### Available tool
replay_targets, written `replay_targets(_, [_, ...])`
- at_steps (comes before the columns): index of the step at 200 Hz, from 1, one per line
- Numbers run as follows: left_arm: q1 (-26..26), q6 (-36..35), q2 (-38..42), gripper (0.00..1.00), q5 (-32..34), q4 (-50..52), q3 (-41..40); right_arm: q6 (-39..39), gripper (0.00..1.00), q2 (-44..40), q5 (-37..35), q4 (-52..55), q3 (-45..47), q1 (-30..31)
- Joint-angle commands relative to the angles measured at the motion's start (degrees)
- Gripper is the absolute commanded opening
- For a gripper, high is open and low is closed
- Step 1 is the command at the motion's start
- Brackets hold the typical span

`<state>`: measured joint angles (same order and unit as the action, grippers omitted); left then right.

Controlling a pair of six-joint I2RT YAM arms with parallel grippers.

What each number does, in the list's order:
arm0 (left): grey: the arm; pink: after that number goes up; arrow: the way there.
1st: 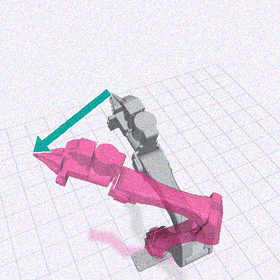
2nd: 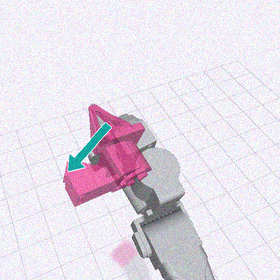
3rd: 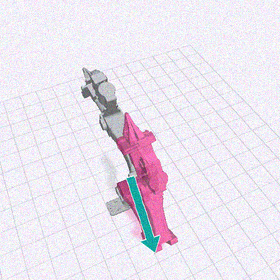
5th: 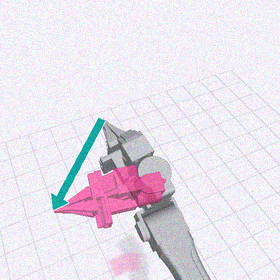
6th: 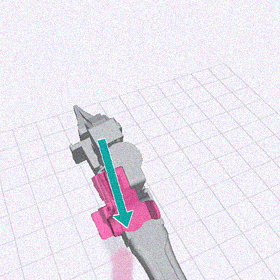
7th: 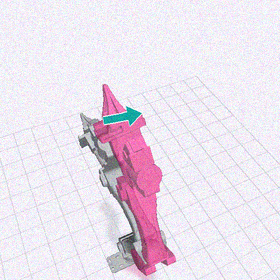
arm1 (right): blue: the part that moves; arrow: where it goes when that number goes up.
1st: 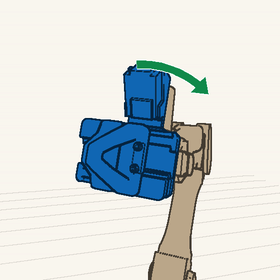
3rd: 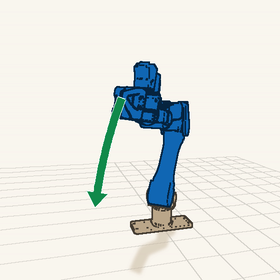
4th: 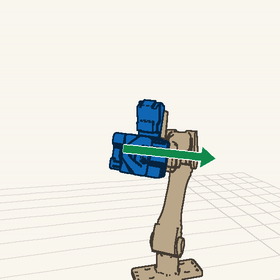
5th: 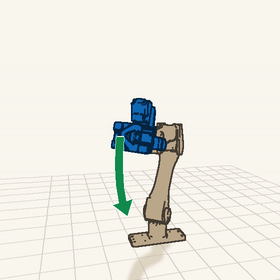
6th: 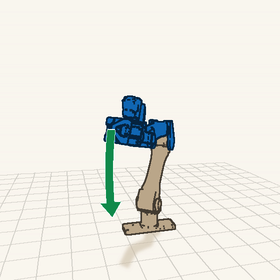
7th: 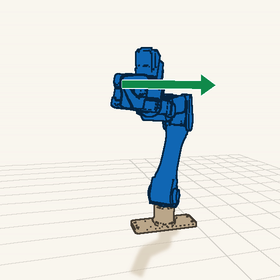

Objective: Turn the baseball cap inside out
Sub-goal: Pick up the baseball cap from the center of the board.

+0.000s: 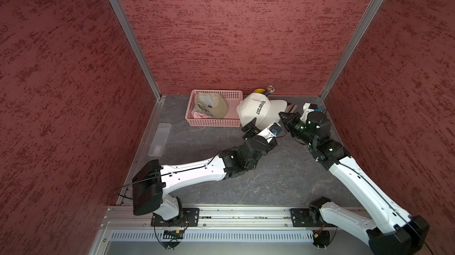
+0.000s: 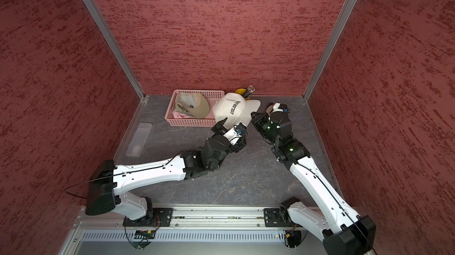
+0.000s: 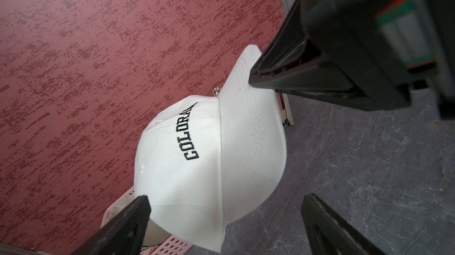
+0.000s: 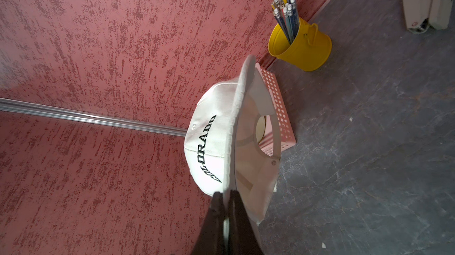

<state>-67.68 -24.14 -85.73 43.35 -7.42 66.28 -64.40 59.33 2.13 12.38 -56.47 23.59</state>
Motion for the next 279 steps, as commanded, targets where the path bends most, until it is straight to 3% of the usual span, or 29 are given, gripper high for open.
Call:
replay_targets(1, [0.7,0.5,3.0,1.0,-1.3,-2.0,-1.2,-0.1,0.0,0.8,-0.5,-3.0,-3.1,0.7])
replay_targets(55, [0.7,-8.3,0.1,1.0,-3.3,-11.3,-4.1,-7.0,0.0,0.8,2.1,-7.4,-1.3,0.8])
replay_targets(84, [0.8,-10.7,-1.3,1.0,-2.1,-14.5,-4.1,-7.6,0.0,0.4,2.6,-7.8,-2.0,0.7])
replay_targets(118, [1.3,-20.3,-4.7,1.0,1.8,-24.6,-3.8,-8.3,0.0,-0.4,4.3,-7.8,-2.5,1.6])
replay_targets(174, [3.5,-28.8,-8.4,1.0,1.9,-31.6,-1.9,-9.0,0.0,-2.1,5.2,-7.6,-0.7,4.7])
replay_targets(231, [3.1,-42.9,-13.3,0.8,2.5,-47.4,-3.3,-9.2,0.0,-1.9,5.7,-8.1,1.2,5.2])
replay_targets(279, [3.2,-38.8,-12.5,0.46,0.7,-43.5,-4.5,-9.7,0.0,-1.6,6.2,-9.2,2.8,5.2])
